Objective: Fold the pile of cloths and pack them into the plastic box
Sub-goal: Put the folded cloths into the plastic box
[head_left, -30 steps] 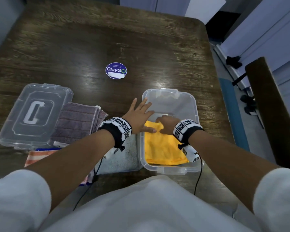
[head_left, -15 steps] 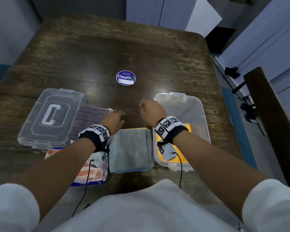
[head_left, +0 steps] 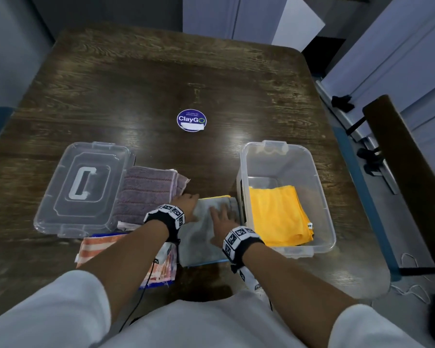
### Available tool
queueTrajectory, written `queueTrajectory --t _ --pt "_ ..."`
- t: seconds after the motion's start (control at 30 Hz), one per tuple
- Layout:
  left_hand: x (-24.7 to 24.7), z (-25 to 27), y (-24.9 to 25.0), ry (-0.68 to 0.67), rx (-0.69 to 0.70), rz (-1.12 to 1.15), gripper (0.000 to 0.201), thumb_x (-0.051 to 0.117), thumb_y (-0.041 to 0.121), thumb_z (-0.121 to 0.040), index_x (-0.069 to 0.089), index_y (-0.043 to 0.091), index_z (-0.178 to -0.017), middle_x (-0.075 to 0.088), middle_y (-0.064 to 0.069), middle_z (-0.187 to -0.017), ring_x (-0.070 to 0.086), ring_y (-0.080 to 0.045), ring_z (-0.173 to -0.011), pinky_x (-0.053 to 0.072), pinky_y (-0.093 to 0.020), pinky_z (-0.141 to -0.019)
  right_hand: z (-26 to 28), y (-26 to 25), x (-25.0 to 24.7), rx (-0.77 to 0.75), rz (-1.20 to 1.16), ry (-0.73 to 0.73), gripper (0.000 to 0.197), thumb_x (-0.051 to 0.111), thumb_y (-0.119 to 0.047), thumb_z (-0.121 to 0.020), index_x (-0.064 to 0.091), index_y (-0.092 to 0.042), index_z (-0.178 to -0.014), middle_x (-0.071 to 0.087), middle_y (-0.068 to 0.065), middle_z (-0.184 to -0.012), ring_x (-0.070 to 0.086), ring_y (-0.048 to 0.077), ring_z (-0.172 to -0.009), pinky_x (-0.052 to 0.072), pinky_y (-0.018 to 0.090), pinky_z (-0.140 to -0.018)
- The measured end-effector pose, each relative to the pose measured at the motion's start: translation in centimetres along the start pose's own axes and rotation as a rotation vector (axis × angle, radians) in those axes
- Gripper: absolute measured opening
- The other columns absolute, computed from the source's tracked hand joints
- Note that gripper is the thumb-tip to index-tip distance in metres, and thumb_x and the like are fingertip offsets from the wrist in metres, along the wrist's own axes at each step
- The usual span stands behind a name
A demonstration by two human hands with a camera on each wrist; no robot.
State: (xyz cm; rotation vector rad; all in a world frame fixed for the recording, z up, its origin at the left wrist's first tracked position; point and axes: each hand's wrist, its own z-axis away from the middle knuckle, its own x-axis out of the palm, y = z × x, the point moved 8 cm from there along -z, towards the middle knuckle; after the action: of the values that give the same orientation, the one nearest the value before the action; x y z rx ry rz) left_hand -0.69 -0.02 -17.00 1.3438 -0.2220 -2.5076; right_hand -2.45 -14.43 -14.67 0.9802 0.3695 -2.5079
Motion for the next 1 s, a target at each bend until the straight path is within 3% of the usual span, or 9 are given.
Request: queueTrajectory --t 0.1,0.23,0.37,0.57,0.7,0.77,0.83,0.9,1.0 --pt "0.9 -1.2 -0.3 -0.017 -0.030 -0.086 0.093 0.076 0.049 -0.082 0.027 0.009 -0.149 0.047 -0.013 -0.144 0.047 -0.030 -0.132 0.032 -0.040 -0.111 -0.6 0.2 1.8 0.038 -0.027 -0.006 0.108 0.064 -0.046 -0.093 -0.020 -0.026 -0.157 -0.028 0.010 -0.163 -0.015 0.046 -0.151 0.008 0.057 -0.122" --pt "1.2 -2.4 -0.2 0.001 -0.058 -0.208 0.085 0.080 0.051 -0.077 0.039 0.011 -0.139 0.048 -0.013 -0.137 0.048 -0.031 -0.129 0.026 -0.043 -0.113 -1.6 0.2 2.6 0.050 -0.055 -0.001 0.105 0.062 -0.046 -0.094 -0.019 -0.024 -0.158 -0.029 0.011 -0.163 -0.017 0.045 -0.150 0.010 0.057 -0.122" --pt "1.1 -3.0 -0.1 -0.031 -0.077 -0.266 0.078 0.076 0.059 -0.078 0.047 0.012 -0.133 0.053 -0.012 -0.133 0.049 -0.031 -0.126 0.029 -0.047 -0.111 -2.1 0.1 2.7 0.074 -0.075 -0.036 0.110 0.065 -0.046 -0.092 -0.022 -0.025 -0.157 -0.032 0.012 -0.162 -0.021 0.046 -0.149 0.010 0.059 -0.122" --pt "0.8 -2.7 0.1 -0.047 -0.052 -0.225 0.081 0.075 0.060 -0.077 0.044 0.017 -0.139 0.049 -0.015 -0.136 0.046 -0.034 -0.129 0.029 -0.049 -0.110 -1.7 0.3 3.0 0.062 -0.130 -0.034 0.108 0.063 -0.042 -0.093 -0.022 -0.026 -0.157 -0.035 0.011 -0.160 -0.024 0.045 -0.148 0.006 0.059 -0.123" --pt "0.5 -1.7 0.6 -0.061 -0.036 -0.080 0.073 0.082 0.046 -0.077 0.046 0.012 -0.131 0.060 -0.013 -0.127 0.060 -0.033 -0.114 0.049 -0.040 -0.084 -1.5 0.4 2.8 0.073 -0.169 -0.006 0.102 0.060 -0.034 -0.095 -0.021 -0.026 -0.157 -0.035 0.010 -0.160 -0.024 0.042 -0.149 0.003 0.056 -0.124" --pt "-0.2 -1.1 0.9 -0.075 -0.044 -0.033 0.069 0.081 0.042 -0.078 0.046 0.012 -0.129 0.061 -0.013 -0.121 0.063 -0.032 -0.107 0.049 -0.038 -0.075 -1.1 0.3 2.0 0.084 -0.213 0.031 0.092 0.054 -0.028 -0.098 -0.015 -0.024 -0.159 -0.029 0.013 -0.163 -0.019 0.041 -0.151 0.002 0.052 -0.125" --pt "-1.3 -0.5 1.2 -0.070 -0.053 0.000 0.068 0.080 0.043 -0.078 0.047 0.012 -0.130 0.062 -0.012 -0.119 0.063 -0.031 -0.104 0.053 -0.039 -0.078 -0.5 0.2 0.9 0.106 -0.231 0.093 0.083 0.050 -0.024 -0.099 -0.006 -0.016 -0.159 -0.015 0.019 -0.165 -0.007 0.041 -0.153 0.008 0.050 -0.125" --pt "-2.6 0.1 1.6 -0.041 -0.054 0.032 0.073 0.080 0.045 -0.077 0.048 0.011 -0.134 0.062 -0.012 -0.123 0.062 -0.031 -0.108 0.054 -0.042 -0.086 0.1 0.0 -0.5 0.140 -0.245 0.198 0.073 0.051 -0.020 -0.098 0.008 -0.010 -0.157 0.005 0.024 -0.164 0.014 0.041 -0.152 0.021 0.048 -0.122" --pt "-5.1 1.3 2.2 0.018 -0.046 0.099 0.072 0.079 0.041 -0.080 0.049 0.007 -0.136 0.059 -0.013 -0.130 0.060 -0.032 -0.115 0.052 -0.041 -0.092 1.1 -0.2 -2.7 0.145 -0.333 0.372 0.054 0.047 -0.013 -0.097 0.026 -0.008 -0.147 0.031 0.022 -0.150 0.043 0.039 -0.134 0.041 0.044 -0.108"
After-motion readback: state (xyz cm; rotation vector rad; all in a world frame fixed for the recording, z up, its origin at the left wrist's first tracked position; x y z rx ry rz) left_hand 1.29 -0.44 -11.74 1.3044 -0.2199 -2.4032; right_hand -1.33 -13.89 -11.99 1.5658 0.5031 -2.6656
